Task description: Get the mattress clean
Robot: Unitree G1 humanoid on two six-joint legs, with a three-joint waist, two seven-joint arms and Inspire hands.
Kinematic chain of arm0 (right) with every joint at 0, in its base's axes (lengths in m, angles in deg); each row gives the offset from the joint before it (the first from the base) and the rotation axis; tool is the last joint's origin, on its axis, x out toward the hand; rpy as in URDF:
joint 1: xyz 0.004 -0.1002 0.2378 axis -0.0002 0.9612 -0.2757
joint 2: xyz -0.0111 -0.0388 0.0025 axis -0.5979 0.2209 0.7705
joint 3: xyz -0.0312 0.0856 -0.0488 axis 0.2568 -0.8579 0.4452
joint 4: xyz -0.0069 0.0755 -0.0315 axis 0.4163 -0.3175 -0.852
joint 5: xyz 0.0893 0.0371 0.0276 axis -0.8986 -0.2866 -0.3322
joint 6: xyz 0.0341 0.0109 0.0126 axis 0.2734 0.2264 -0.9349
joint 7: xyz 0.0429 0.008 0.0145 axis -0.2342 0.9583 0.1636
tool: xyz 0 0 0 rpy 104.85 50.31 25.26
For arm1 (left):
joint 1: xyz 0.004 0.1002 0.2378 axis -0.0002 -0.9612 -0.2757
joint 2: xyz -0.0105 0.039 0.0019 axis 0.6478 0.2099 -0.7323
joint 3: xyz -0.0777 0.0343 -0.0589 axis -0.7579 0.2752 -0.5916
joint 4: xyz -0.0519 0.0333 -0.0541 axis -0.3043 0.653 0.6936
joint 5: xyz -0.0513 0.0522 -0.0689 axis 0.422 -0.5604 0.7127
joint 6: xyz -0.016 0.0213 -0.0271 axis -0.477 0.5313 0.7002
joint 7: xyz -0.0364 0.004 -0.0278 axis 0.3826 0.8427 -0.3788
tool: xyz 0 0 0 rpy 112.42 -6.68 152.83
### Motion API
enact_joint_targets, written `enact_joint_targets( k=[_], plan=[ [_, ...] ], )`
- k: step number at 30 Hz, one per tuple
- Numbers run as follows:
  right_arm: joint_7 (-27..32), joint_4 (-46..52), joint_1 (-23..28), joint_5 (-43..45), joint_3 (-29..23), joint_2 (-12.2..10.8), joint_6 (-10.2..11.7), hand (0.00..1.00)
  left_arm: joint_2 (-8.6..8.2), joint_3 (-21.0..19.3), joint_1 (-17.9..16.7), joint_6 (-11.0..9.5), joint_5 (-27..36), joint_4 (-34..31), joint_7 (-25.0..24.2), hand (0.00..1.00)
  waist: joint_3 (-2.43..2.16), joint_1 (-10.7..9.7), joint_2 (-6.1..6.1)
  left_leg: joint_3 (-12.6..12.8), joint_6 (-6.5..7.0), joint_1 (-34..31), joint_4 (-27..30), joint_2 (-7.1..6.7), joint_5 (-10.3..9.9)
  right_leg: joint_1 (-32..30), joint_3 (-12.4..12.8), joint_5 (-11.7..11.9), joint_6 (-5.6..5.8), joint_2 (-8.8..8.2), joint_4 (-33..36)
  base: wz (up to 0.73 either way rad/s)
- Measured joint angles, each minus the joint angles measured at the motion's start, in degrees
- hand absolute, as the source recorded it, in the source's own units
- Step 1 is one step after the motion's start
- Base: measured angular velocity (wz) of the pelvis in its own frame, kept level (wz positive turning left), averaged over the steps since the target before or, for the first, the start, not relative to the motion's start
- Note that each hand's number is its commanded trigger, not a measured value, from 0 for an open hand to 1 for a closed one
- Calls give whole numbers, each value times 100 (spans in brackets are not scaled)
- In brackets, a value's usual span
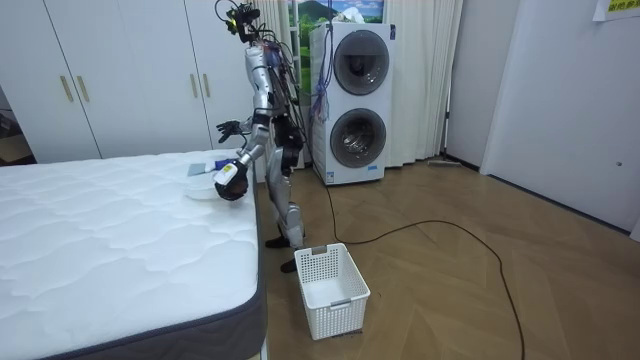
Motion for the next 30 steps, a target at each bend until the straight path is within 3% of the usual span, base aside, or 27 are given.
enact_joint_targets(
  k=[1,3,6,12,23,30],
  plan=[
    [-14,-1,0,2,37,-1,0,0,0,27,32,0,0,-3,-19,100,6,11,1,0,1,-7,0,-3,0,-6,1,-5,4,-5,8,10],
    [-48,0,-4,40,121,-1,1,0,0,27,84,-2,-1,-37,-109,100,67,33,-8,0,5,-32,0,-4,3,-22,0,-23,20,-15,14,8],
    [-51,-4,-5,59,231,1,46,0,0,27,123,-12,4,-34,-177,100,90,37,-32,1,6,-121,3,-3,3,-141,-5,-43,20,-44,80,1],
    [-373,-363,-22,143,752,29,90,0,32,167,201,-15,222,-27,-390,100,94,125,-8,3,6,-263,24,10,4,-201,-183,-26,-7,-59,-25,5],
    [-907,-403,-56,614,898,25,70,0,21,381,280,48,233,-14,-557,100,113,189,139,3,6,-350,20,5,3,-234,-231,-42,16,-86,-59,3],
    [-1026,-407,-41,615,899,27,58,0,21,380,271,74,235,-36,-597,100,106,183,151,6,9,-408,17,2,5,-325,-215,-42,15,-93,-14,0]
  ],
)
